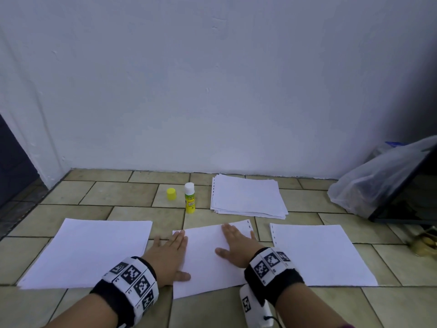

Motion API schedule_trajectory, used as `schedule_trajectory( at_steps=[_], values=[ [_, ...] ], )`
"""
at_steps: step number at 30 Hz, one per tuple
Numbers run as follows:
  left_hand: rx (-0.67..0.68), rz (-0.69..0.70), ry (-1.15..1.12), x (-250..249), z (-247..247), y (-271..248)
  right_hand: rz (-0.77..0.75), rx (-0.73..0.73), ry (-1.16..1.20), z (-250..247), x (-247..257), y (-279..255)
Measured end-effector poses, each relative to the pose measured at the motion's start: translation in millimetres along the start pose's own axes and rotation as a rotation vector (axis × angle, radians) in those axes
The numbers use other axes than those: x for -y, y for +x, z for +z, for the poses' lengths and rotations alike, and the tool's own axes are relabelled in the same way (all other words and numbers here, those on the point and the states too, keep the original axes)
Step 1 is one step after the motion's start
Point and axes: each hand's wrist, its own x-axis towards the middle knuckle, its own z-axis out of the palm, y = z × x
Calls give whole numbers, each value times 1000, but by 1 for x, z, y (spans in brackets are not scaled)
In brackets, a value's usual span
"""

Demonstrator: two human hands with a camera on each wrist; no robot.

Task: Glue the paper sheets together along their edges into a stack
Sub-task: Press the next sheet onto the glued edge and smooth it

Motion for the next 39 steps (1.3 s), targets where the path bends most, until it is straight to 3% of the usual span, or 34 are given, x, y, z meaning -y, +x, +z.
schedule_trajectory(
  at_steps=[3,9,14,17,19,25,27,31,39],
  values=[
    [0,0,6,1,0,0,83,-3,15,-1,-17,-4],
    [-42,3,-6,2,-8,-4,106,-122,7,-2,-5,-4],
    [-199,-57,49,-11,-28,-3,134,-172,-185,-5,8,-7],
    [-268,45,-33,-22,-24,1,138,-199,-242,-5,18,-9],
    [-245,116,-78,-25,-18,1,137,-209,-193,-2,23,-8],
    [-291,70,27,-25,-18,-3,-31,-220,-34,16,41,-1],
    [-309,78,-45,-23,-10,2,-125,-189,-1,16,48,-1],
    [-204,93,-194,-16,9,10,-209,-98,3,12,50,0],
    [-144,42,-75,-21,-2,2,-16,-28,-2,3,-4,-7]
  ],
)
